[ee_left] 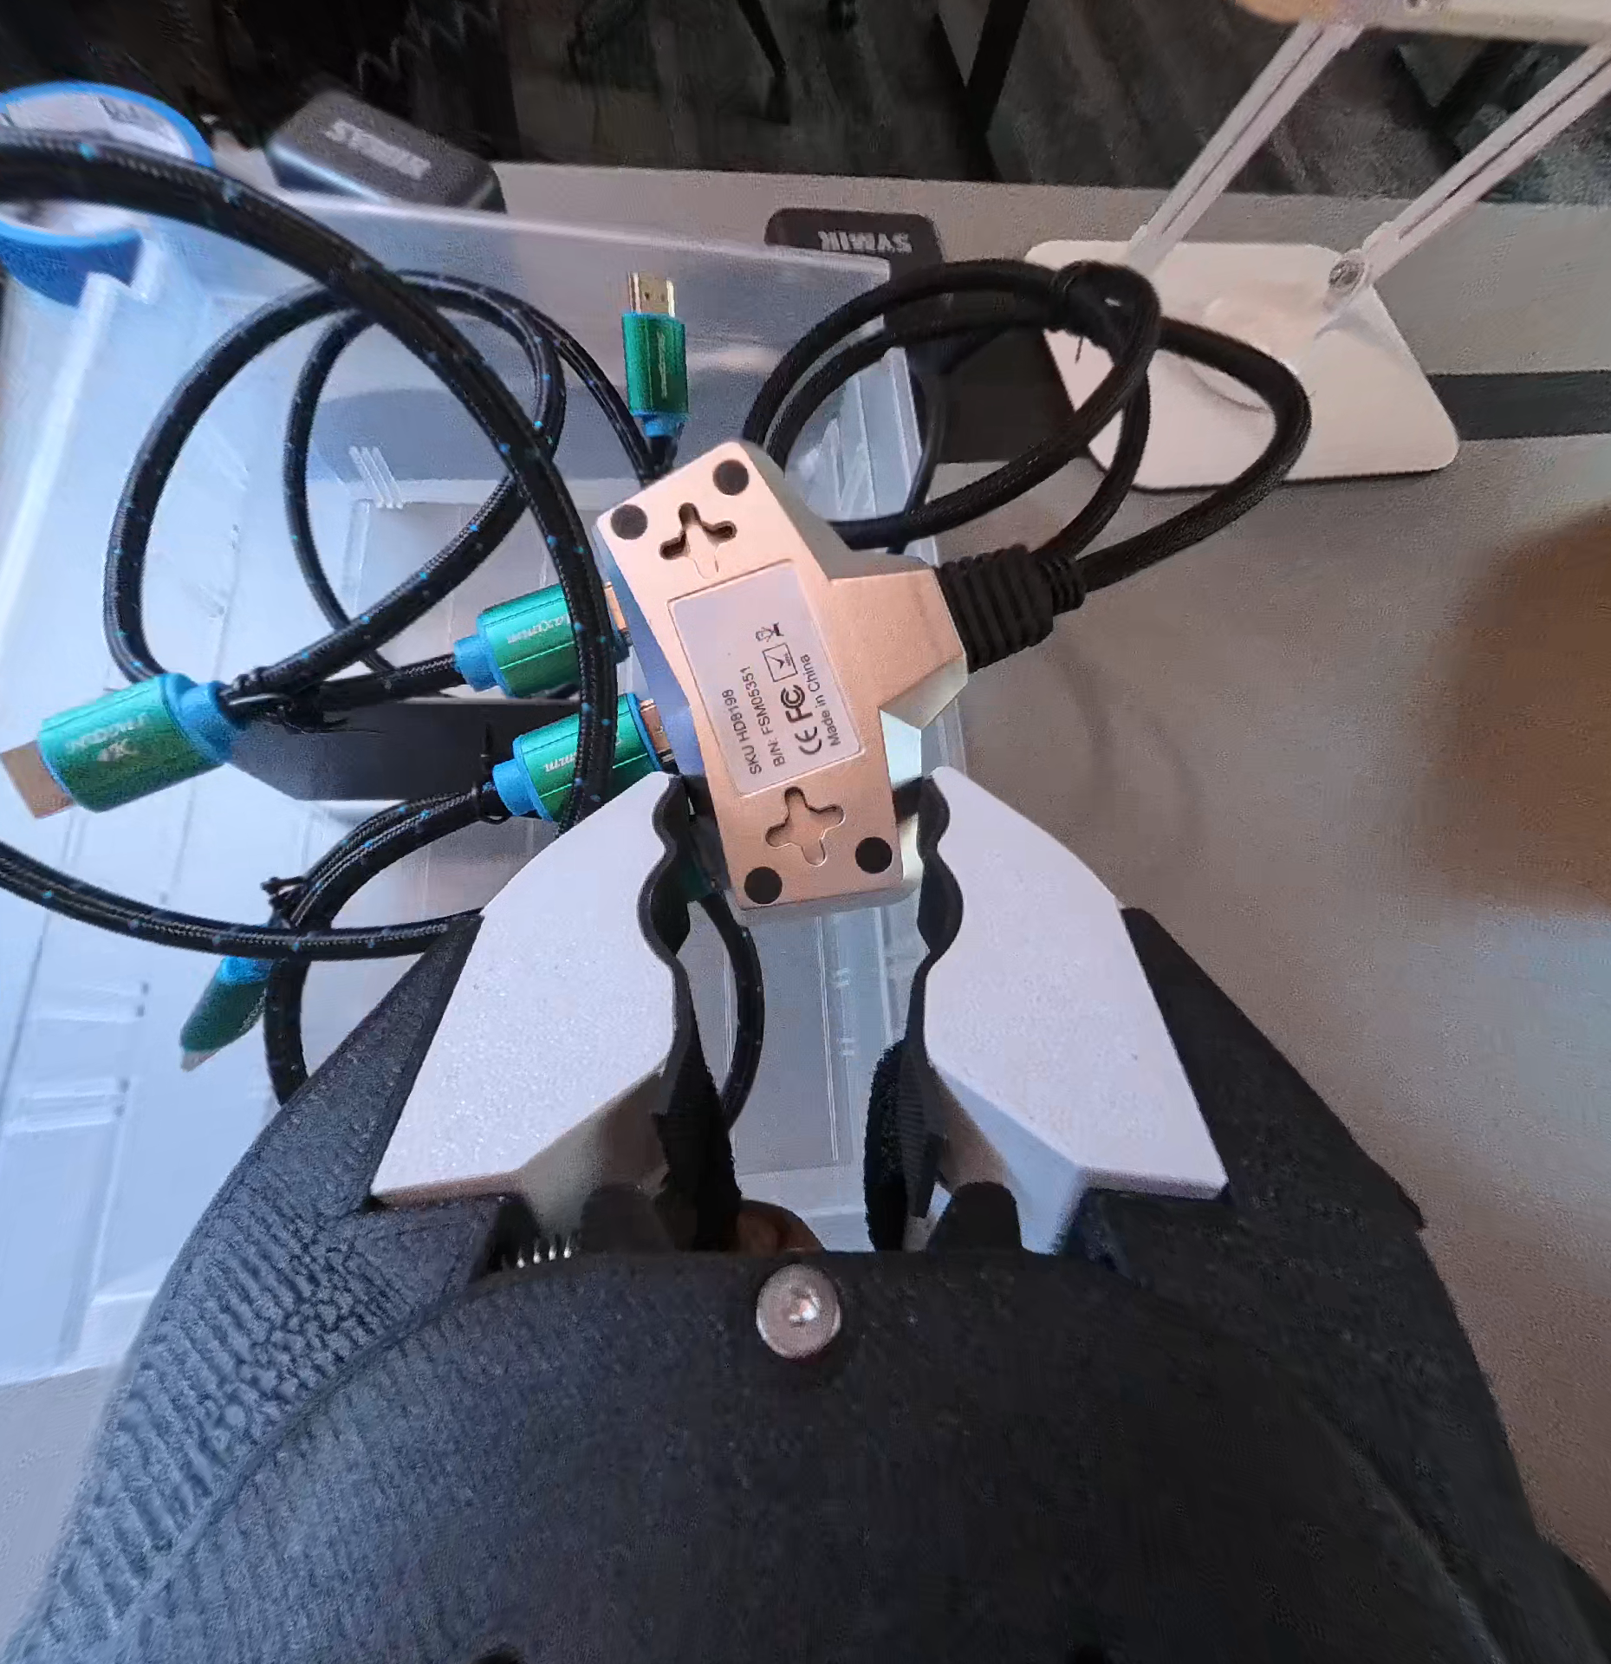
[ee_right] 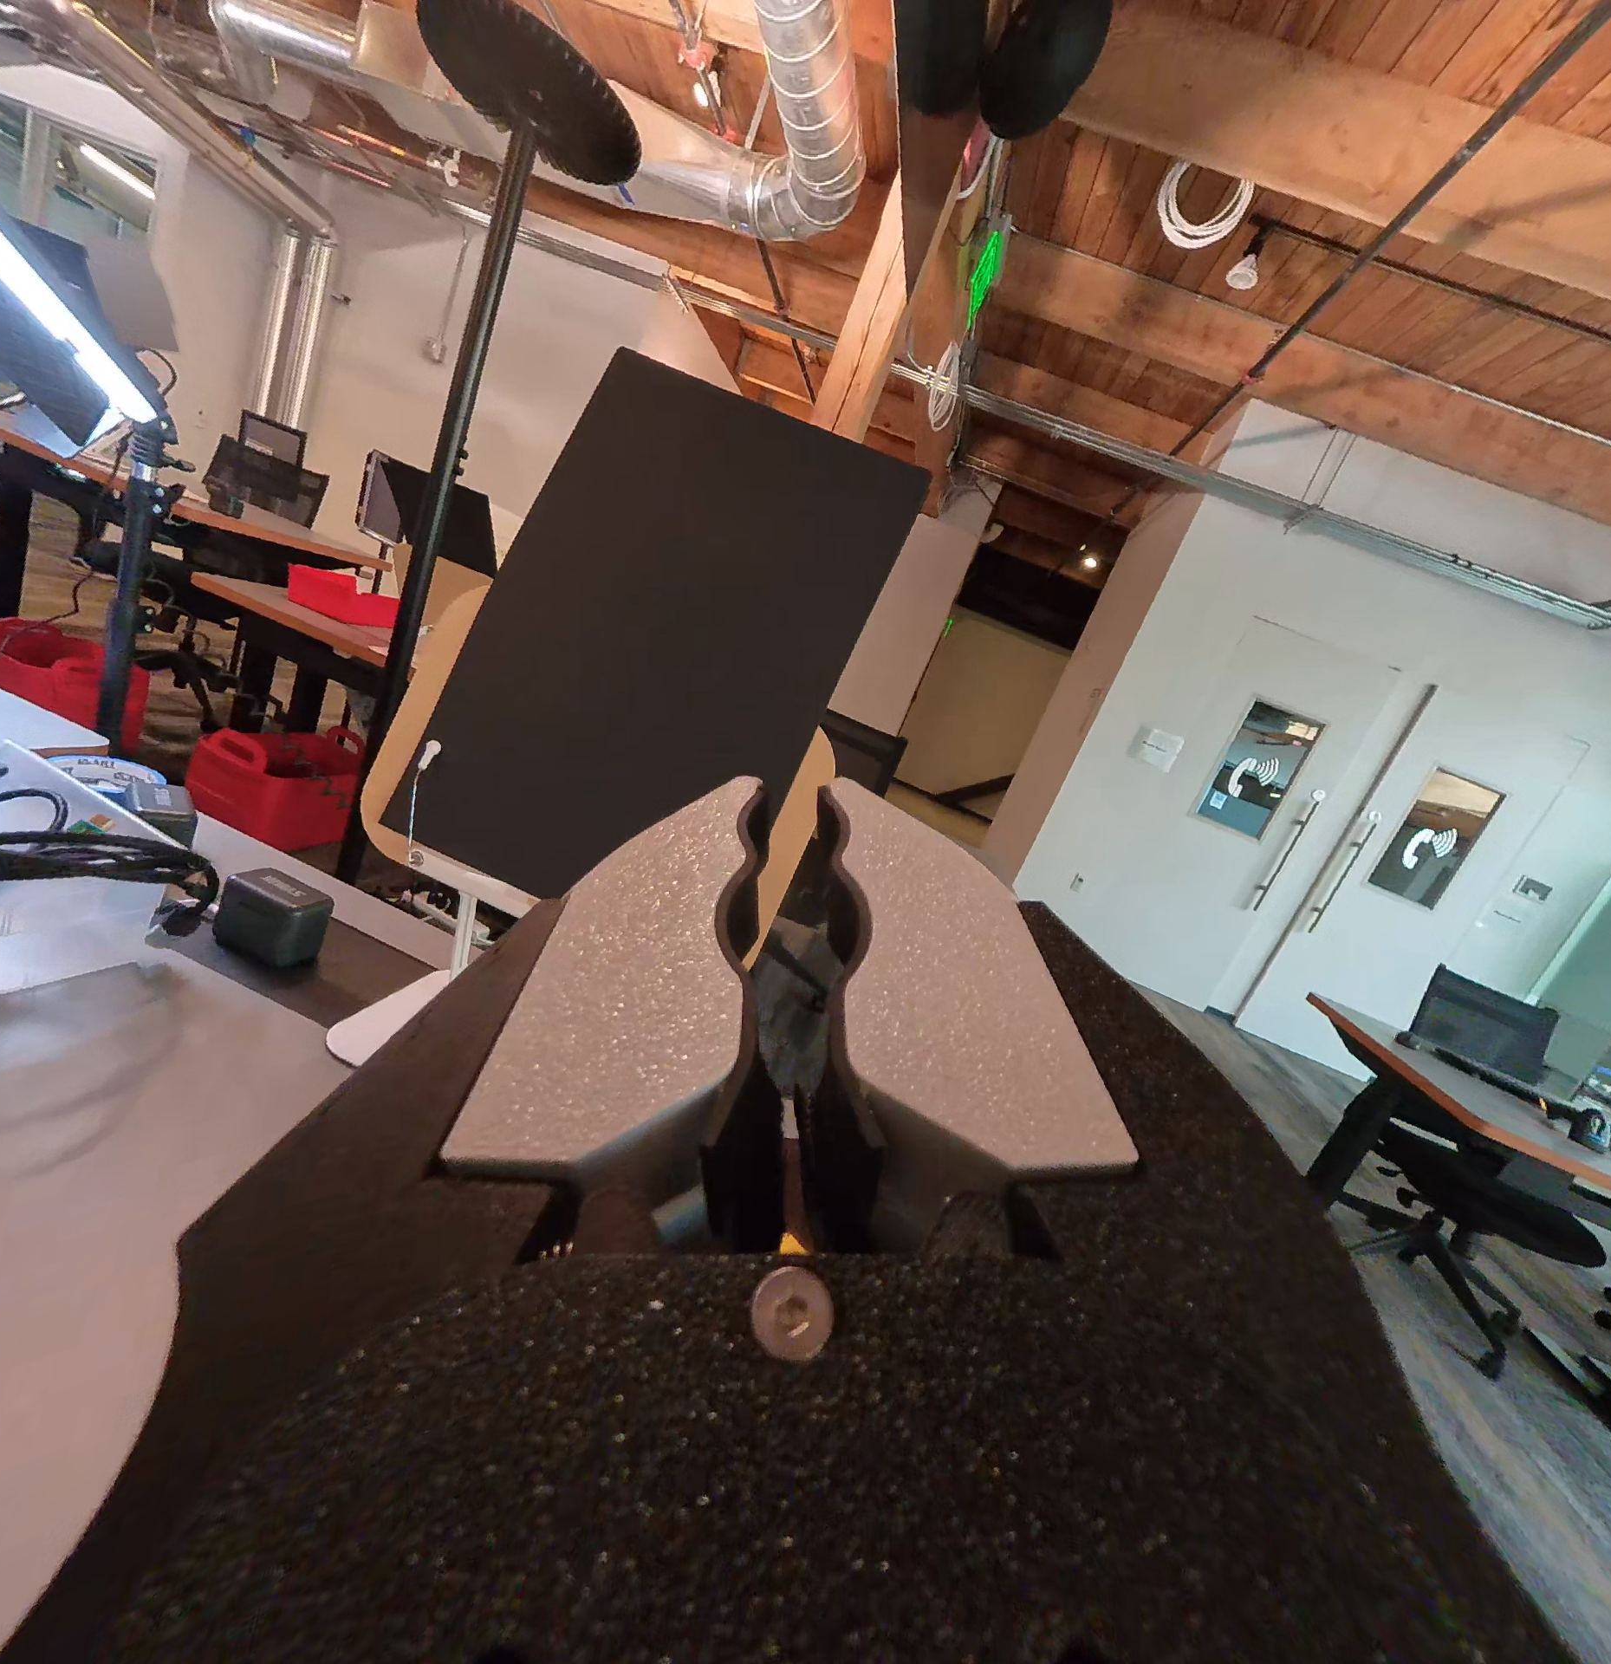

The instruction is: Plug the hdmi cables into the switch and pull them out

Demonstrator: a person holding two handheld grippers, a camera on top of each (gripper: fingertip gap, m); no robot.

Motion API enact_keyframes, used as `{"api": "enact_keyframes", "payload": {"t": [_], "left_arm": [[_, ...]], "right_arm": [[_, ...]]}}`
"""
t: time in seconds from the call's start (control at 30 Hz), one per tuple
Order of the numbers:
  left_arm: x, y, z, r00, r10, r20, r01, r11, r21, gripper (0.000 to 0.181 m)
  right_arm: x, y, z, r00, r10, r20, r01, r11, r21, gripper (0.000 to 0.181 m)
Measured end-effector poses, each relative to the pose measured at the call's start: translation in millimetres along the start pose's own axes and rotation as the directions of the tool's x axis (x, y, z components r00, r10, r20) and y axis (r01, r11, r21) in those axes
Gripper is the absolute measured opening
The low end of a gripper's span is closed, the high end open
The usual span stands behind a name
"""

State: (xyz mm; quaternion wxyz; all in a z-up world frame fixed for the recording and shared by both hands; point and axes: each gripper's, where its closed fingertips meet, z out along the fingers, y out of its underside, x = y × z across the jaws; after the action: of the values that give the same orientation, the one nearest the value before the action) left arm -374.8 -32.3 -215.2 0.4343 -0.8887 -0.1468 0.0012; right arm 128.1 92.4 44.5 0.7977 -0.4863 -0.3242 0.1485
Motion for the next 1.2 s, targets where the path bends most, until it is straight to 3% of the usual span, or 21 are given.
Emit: {"api": "enact_keyframes", "payload": {"t": [0.2,0.37,0.4,0.43,0.47,0.5,0.6,0.63,0.73,0.87,0.9,1.07,1.2], "left_arm": [[-0.6,-32.7,-34.8,0.988,0.08,0.129,-0.1,0.983,0.156,0.048],[15.7,-70.4,-79.5,0.949,0.188,0.251,-0.267,0.904,0.333,0.047],[21.5,-82.3,-92.6,0.937,0.203,0.285,-0.309,0.861,0.403,0.044],[36.6,-99.0,-111.7,0.934,0.224,0.279,-0.344,0.774,0.532,0.0],[63.7,-109.0,-127.8,0.947,0.271,0.173,-0.318,0.698,0.641,0.0],[82.8,-110.0,-136.3,0.944,0.314,0.099,-0.298,0.685,0.665,0.0],[69.0,-100.8,-127.6,0.881,0.344,0.326,-0.466,0.748,0.472,0.0],[63.7,-97.0,-119.3,0.881,0.339,0.33,-0.46,0.776,0.43,0.0],[43.8,-92.5,-97.2,0.913,0.269,0.306,-0.383,0.822,0.421,0.0],[29.7,-62.3,-60.9,0.977,0.184,0.107,-0.209,0.929,0.307,0.055],[26.8,-54.4,-52.8,0.984,0.162,0.067,-0.175,0.946,0.272,0.061],[-8.0,-28.5,-22.4,0.995,0.06,0.086,-0.075,0.98,0.184,0.06],[-28.0,-22.0,-0.1,0.996,-0.063,0.059,0.048,0.973,0.226,0.059]], "right_arm": [[-2.0,-1.6,0.3,1.0,-0.006,0.007,0.005,1.0,0.009,0.01],[-11.5,-1.3,3.7,0.999,-0.003,0.05,0.002,1.0,0.008,0.01],[-16.3,0.6,5.7,0.997,-0.001,0.074,0.002,1.0,-0.004,0.01],[-23.0,3.4,8.4,0.994,0.001,0.107,0.001,1.0,-0.018,0.011],[-32.0,7.1,11.7,0.988,0.008,0.152,-0.002,0.999,-0.037,0.011],[-44.0,11.8,15.8,0.977,0.019,0.21,-0.007,0.998,-0.06,0.012],[-89.7,35.2,26.3,0.911,0.022,0.412,0.049,0.986,-0.16,0.016],[-99.2,42.3,30.1,0.899,-0.005,0.437,0.092,0.98,-0.178,0.017],[-120.4,55.8,37.3,0.87,-0.035,0.492,0.159,0.964,-0.213,0.017],[-135.0,58.8,38.5,0.84,-0.029,0.541,0.169,0.963,-0.211,0.018],[-135.6,59.4,38.8,0.84,-0.034,0.541,0.174,0.962,-0.211,0.018],[-133.7,58.9,39.9,0.844,-0.039,0.535,0.172,0.964,-0.201,0.018],[-130.2,59.6,41.2,0.853,-0.047,0.52,0.176,0.964,-0.202,0.018]]}}
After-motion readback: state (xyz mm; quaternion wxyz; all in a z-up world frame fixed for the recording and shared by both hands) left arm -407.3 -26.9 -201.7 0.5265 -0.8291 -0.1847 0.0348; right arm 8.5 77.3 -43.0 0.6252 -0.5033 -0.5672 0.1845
